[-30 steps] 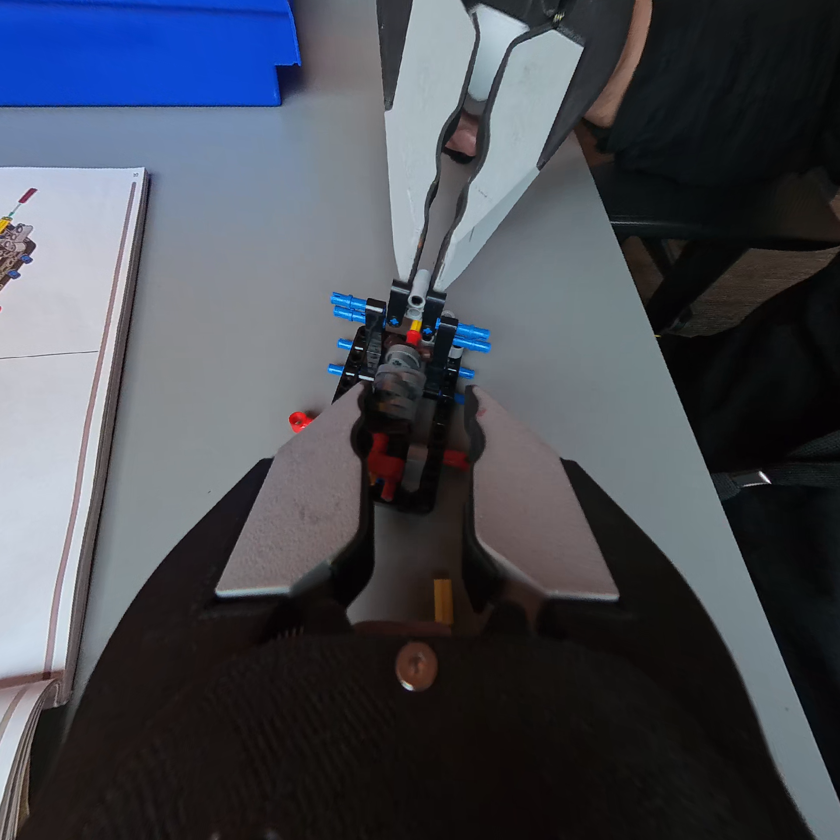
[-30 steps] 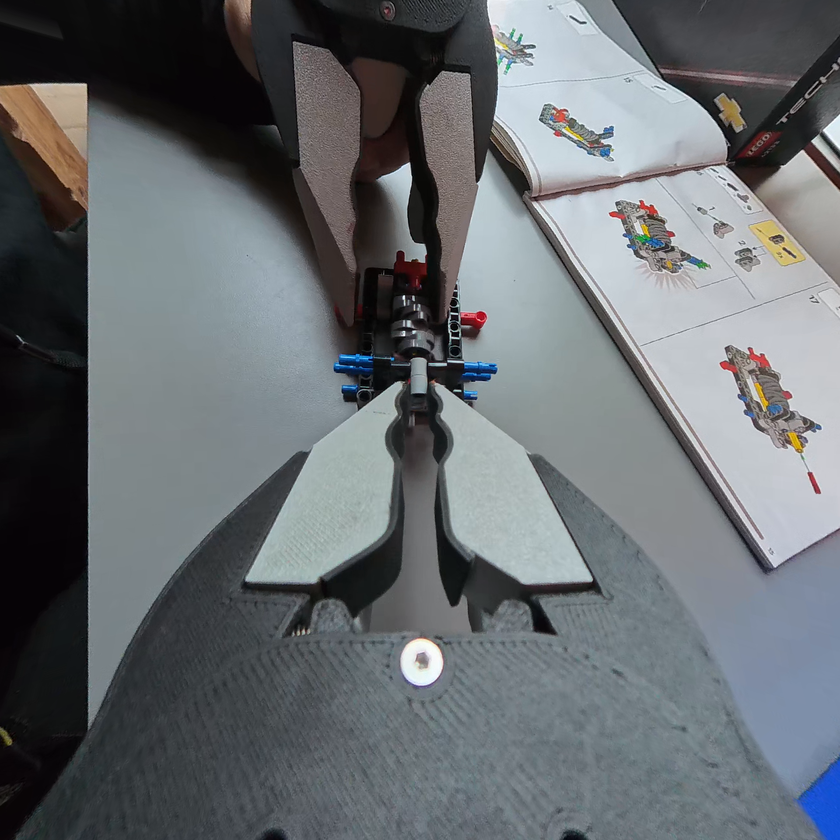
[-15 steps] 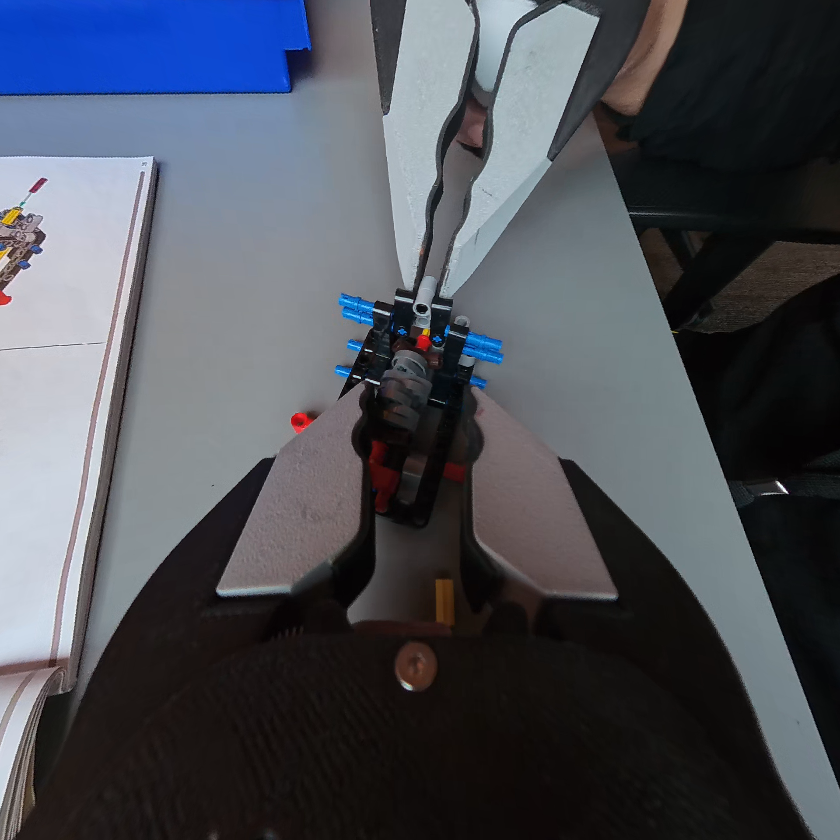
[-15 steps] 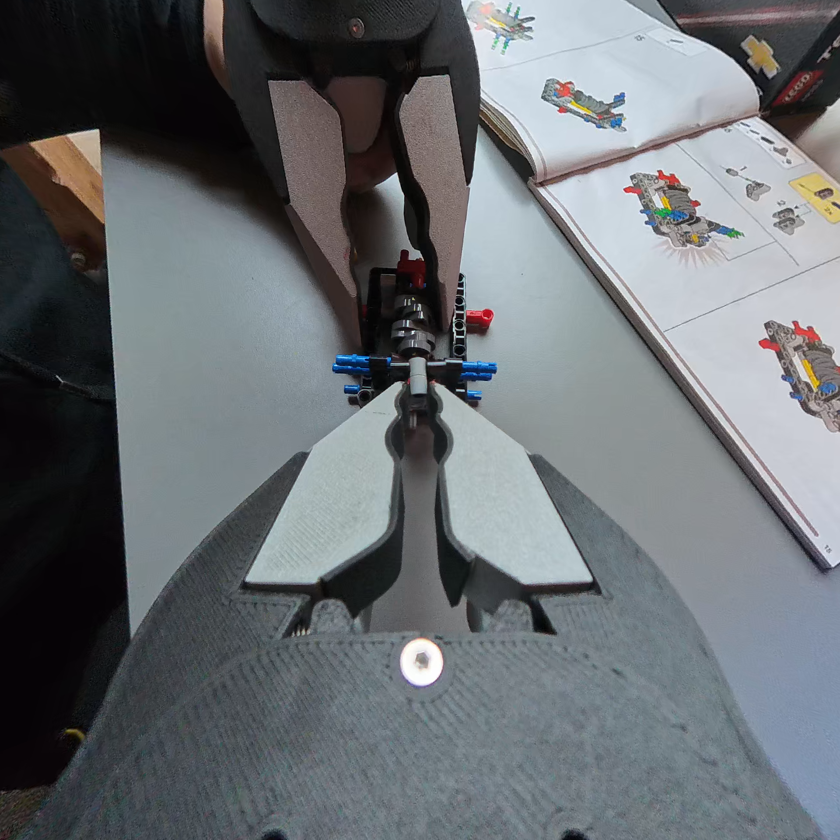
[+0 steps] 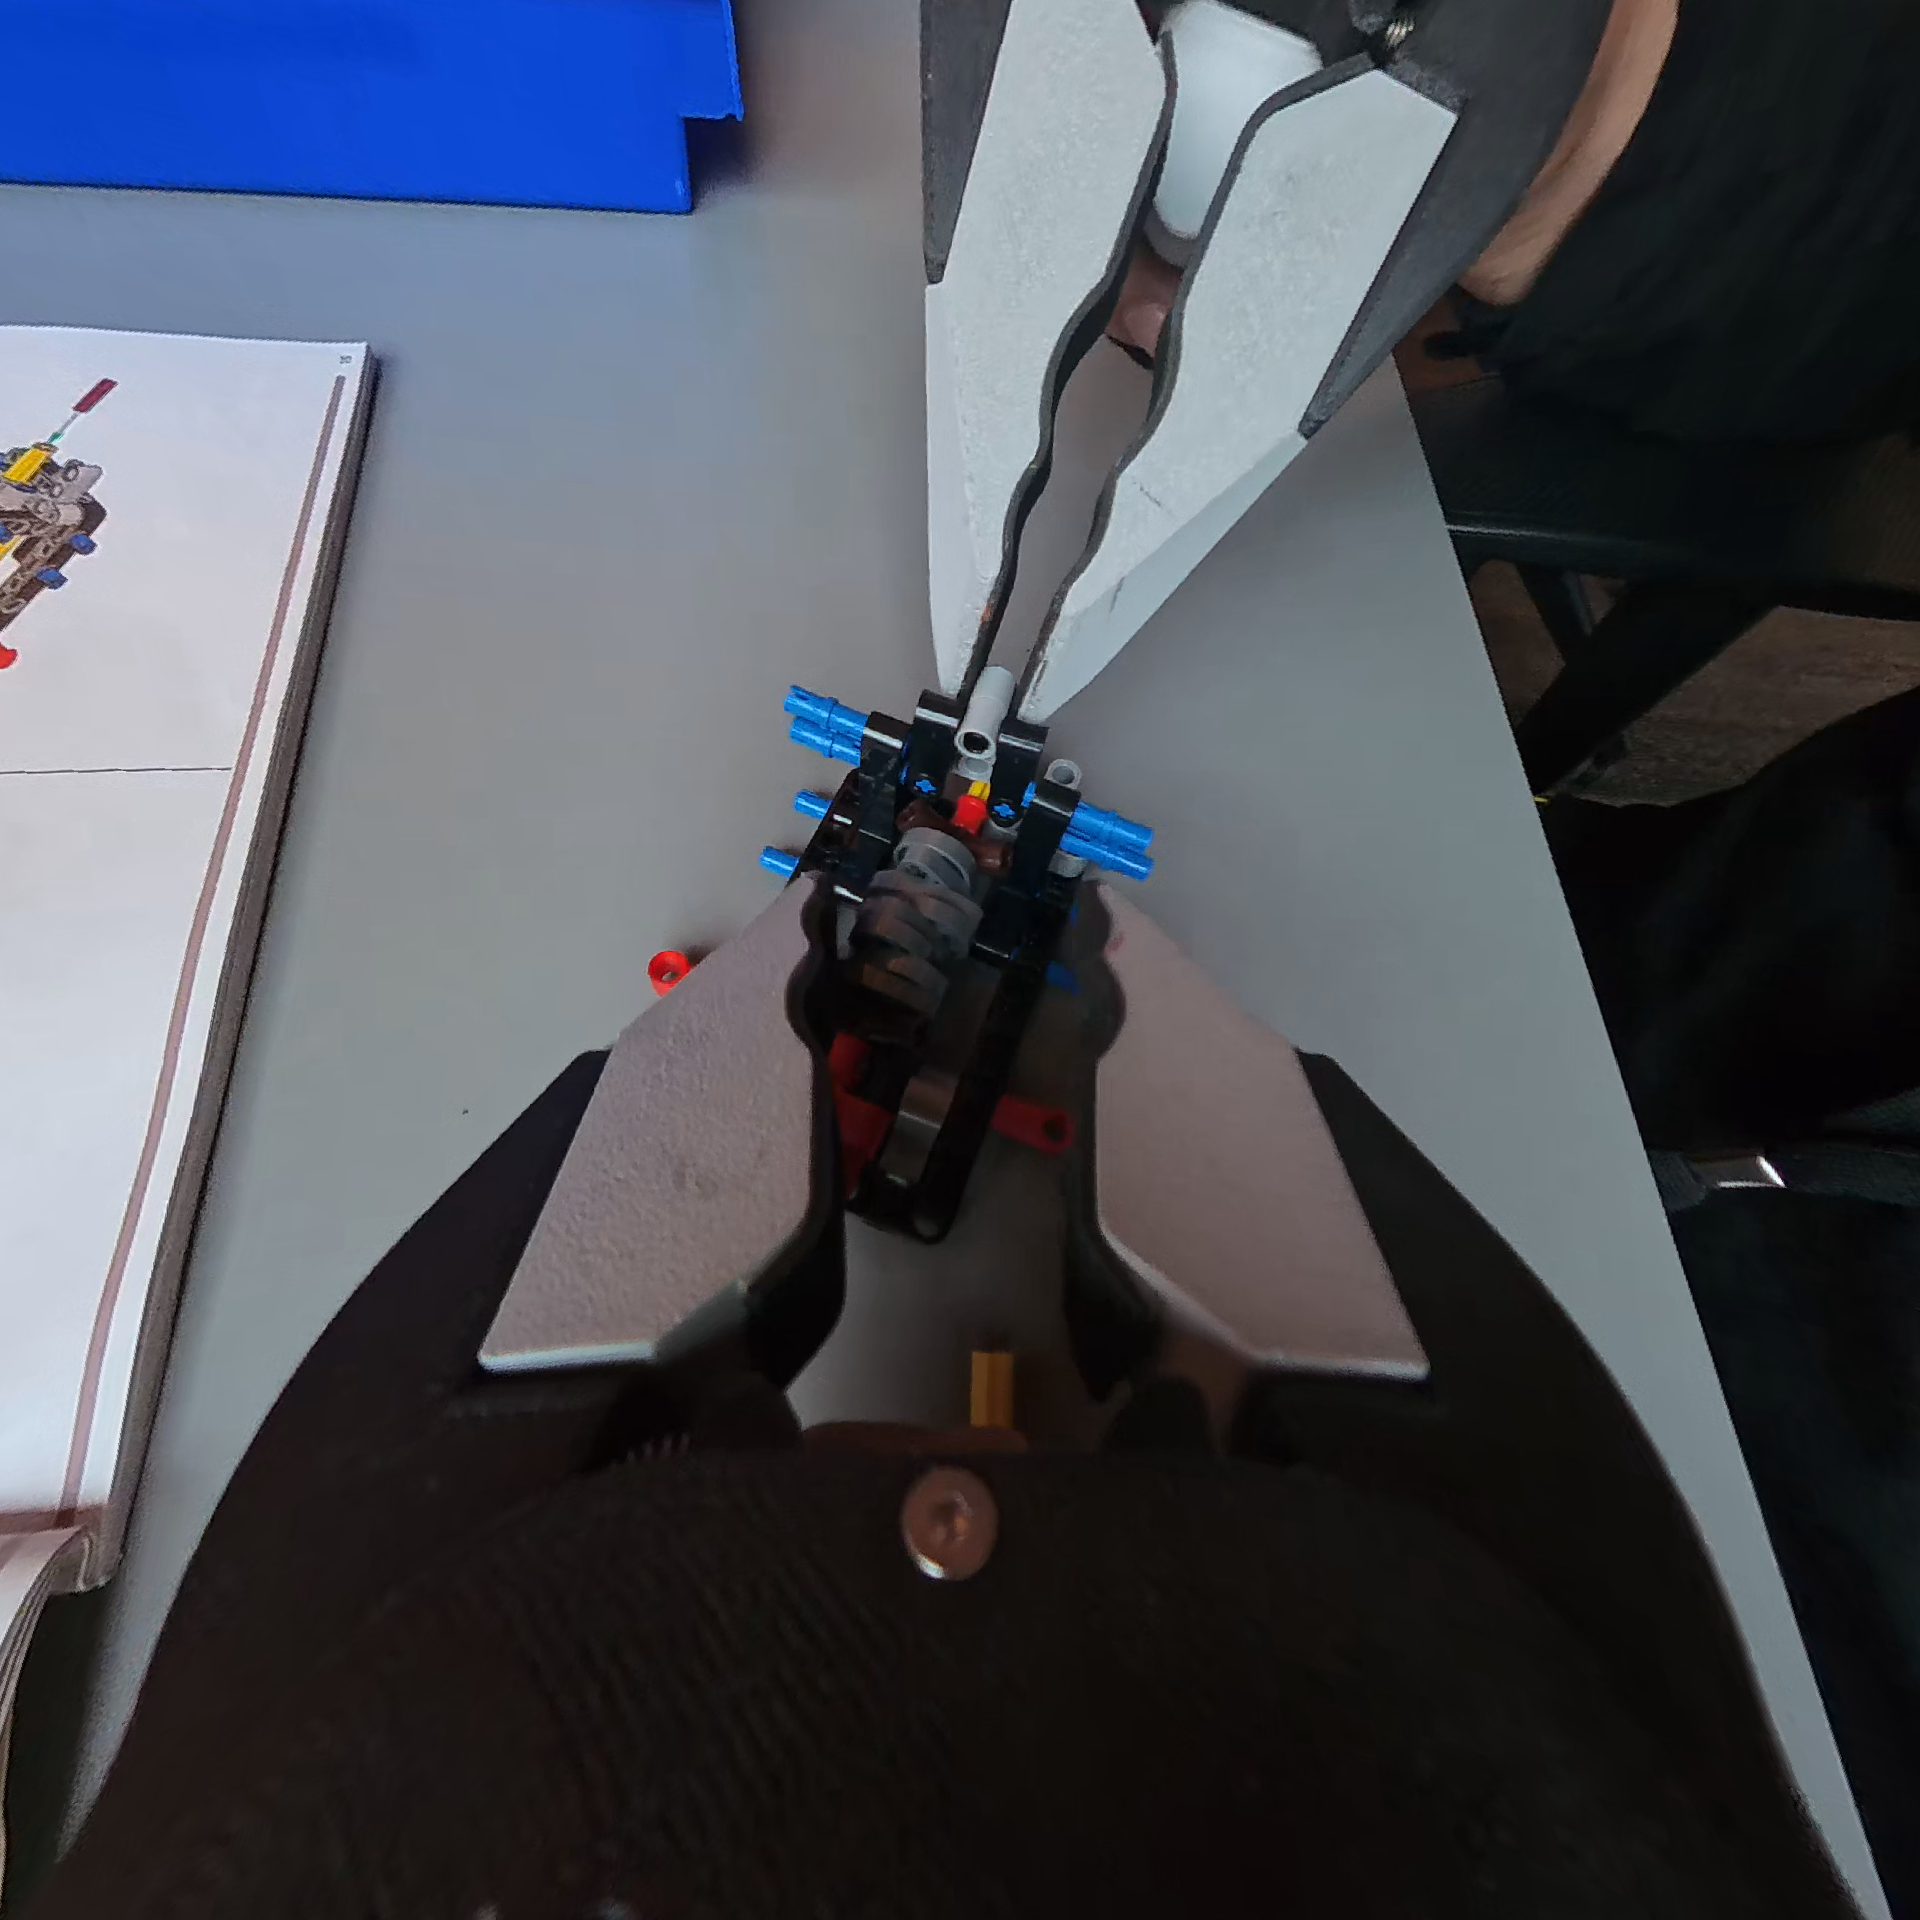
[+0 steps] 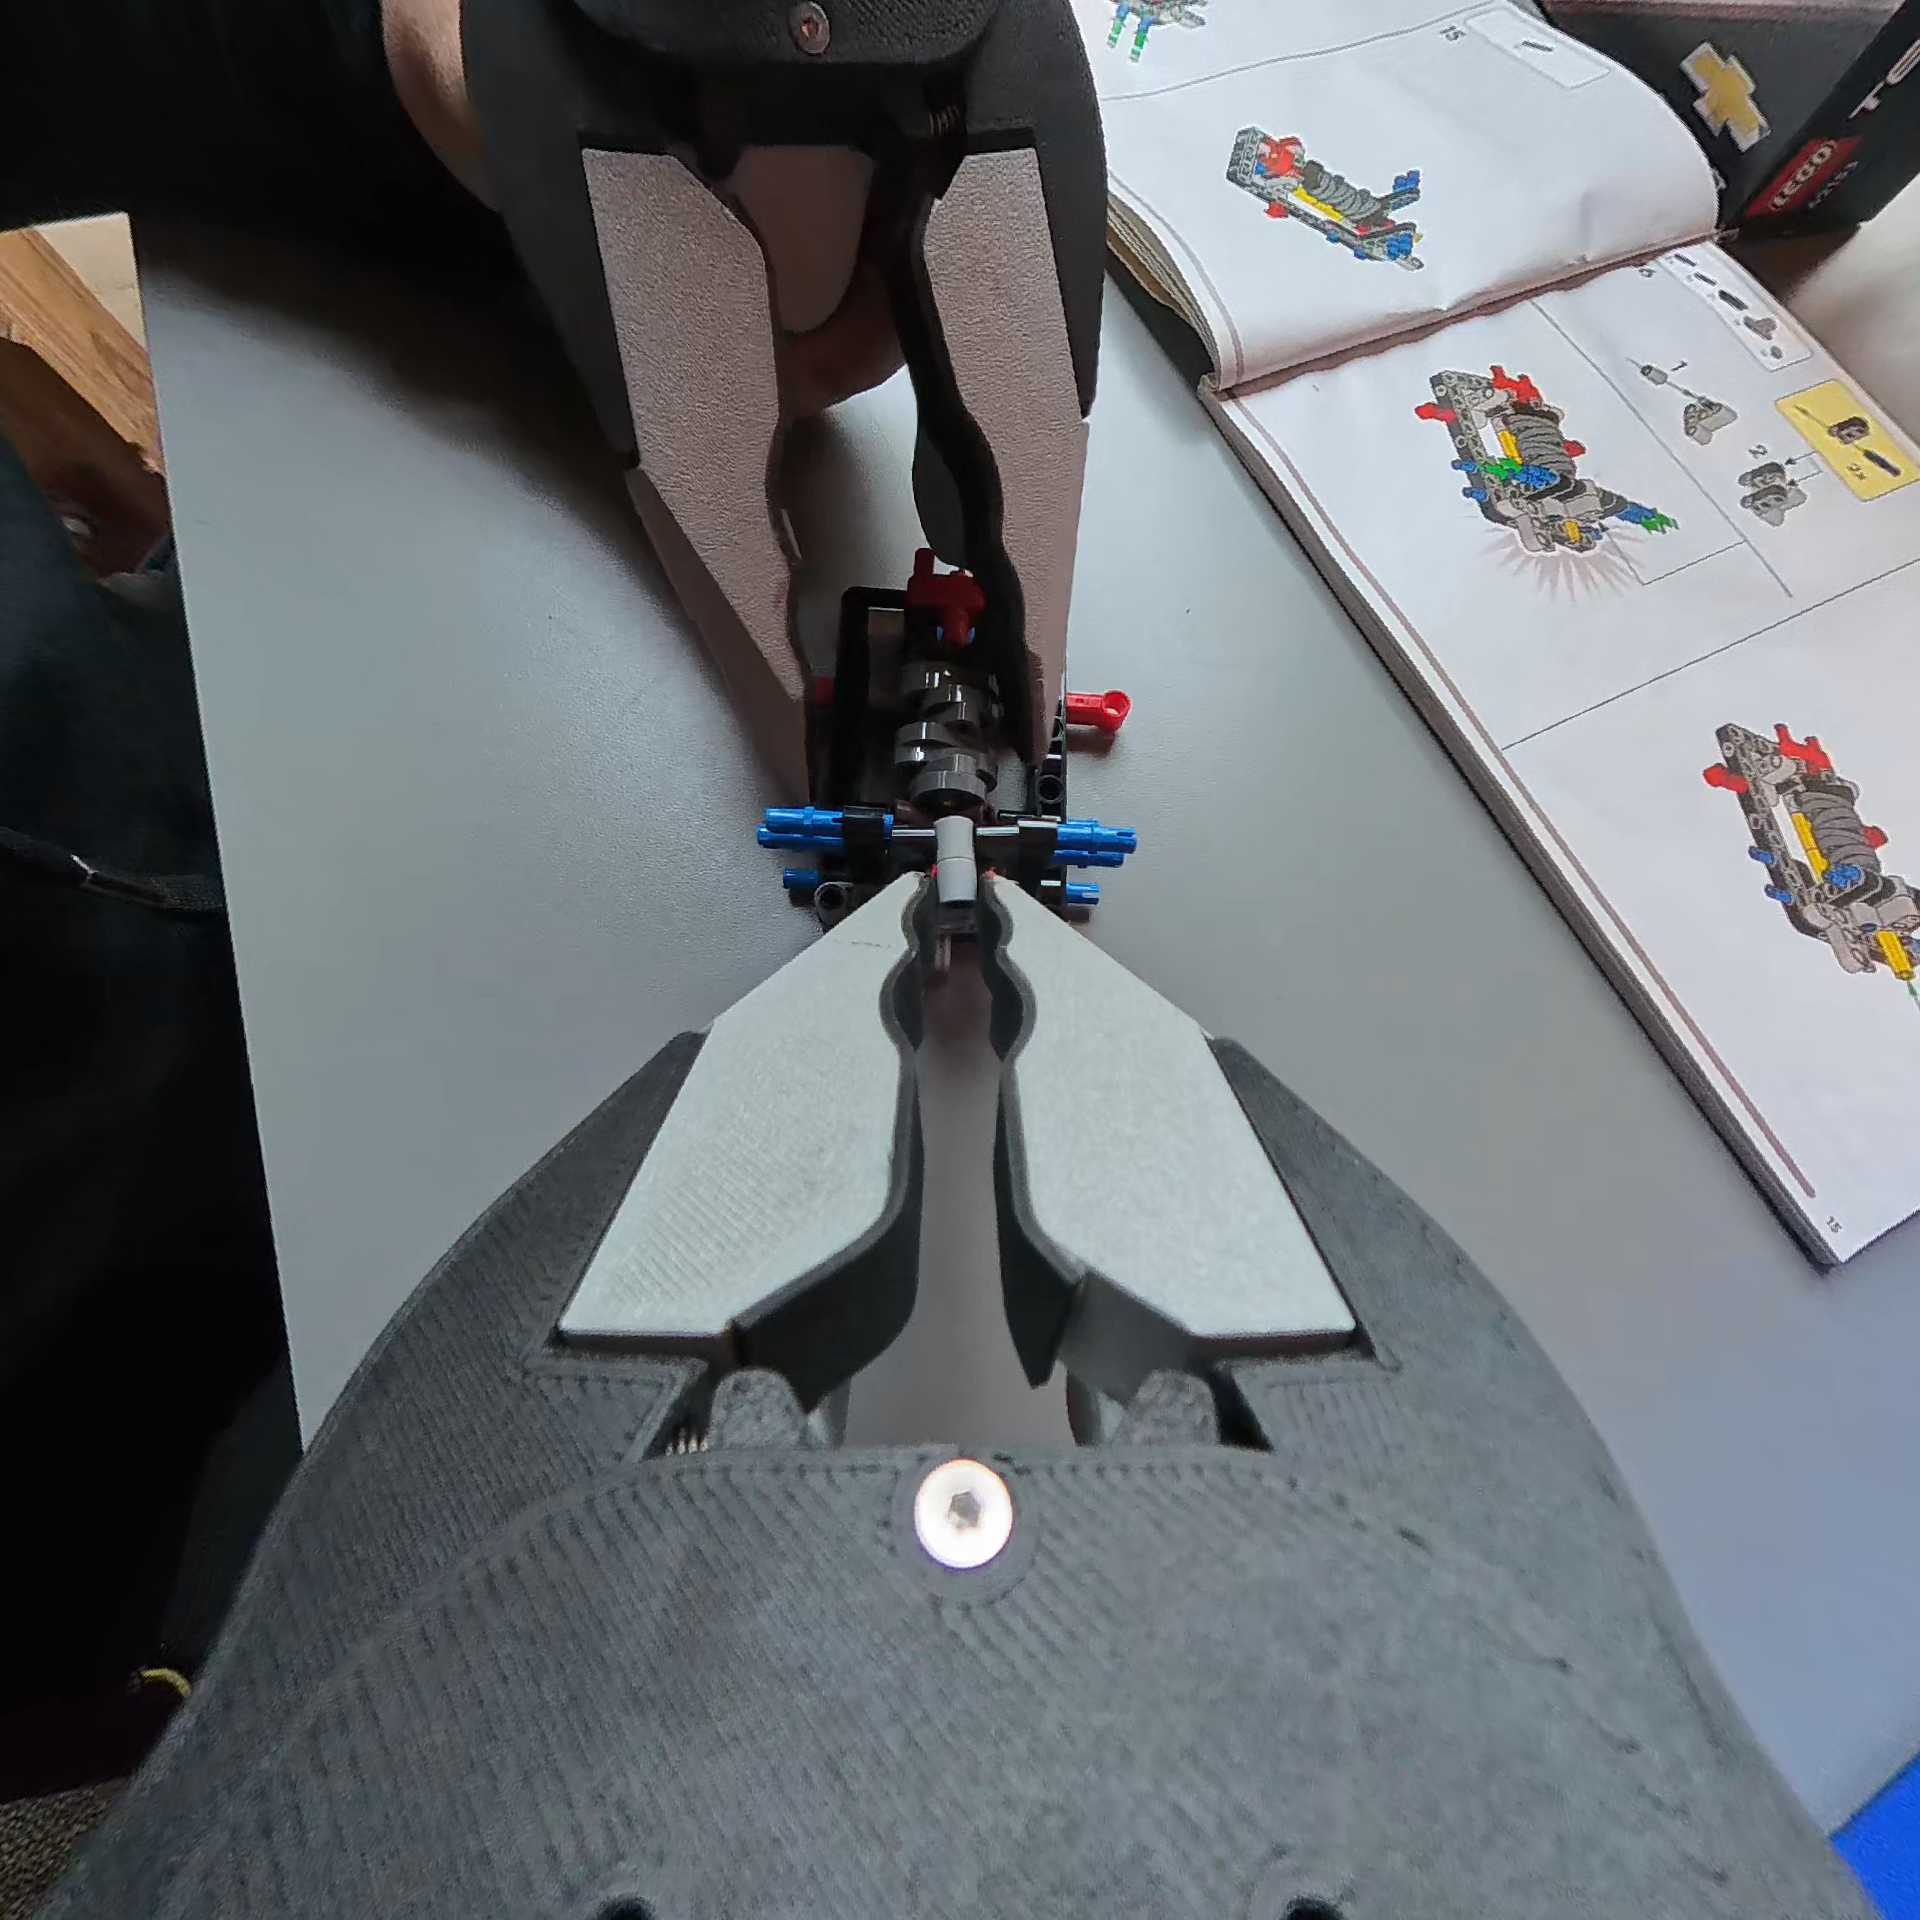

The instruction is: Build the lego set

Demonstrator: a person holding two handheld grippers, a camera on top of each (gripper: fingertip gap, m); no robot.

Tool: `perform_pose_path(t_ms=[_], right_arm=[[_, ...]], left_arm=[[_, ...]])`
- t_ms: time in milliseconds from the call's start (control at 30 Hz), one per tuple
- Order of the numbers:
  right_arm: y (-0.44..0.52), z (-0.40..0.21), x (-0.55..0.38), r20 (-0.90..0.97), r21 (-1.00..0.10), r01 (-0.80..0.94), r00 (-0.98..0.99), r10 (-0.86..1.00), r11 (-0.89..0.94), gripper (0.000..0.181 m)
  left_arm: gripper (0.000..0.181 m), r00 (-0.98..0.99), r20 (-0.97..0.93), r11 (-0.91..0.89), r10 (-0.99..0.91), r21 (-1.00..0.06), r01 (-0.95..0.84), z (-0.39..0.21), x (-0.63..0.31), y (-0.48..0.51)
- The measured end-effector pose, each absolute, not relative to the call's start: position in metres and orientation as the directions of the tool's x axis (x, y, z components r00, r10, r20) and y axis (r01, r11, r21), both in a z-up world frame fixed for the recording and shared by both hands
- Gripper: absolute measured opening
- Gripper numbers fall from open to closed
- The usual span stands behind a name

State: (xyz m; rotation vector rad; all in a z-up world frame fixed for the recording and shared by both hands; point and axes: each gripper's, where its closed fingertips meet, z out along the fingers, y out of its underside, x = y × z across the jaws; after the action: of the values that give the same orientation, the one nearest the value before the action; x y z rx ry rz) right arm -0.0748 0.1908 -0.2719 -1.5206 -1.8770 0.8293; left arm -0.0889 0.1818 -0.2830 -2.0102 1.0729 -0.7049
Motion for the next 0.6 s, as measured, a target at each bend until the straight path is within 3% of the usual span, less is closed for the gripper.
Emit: perform_pose_path(t_ms=[600], right_arm=[[0.1834, -0.2648, -0.0838, 0.091, -0.819, 0.543, -0.201, 0.975, 0.188, 0.004]], left_arm=[[0.037, 0.496, 0.132, -0.381, -0.858, -0.811, -0.444, -0.2823, -0.084, 0.1794]])
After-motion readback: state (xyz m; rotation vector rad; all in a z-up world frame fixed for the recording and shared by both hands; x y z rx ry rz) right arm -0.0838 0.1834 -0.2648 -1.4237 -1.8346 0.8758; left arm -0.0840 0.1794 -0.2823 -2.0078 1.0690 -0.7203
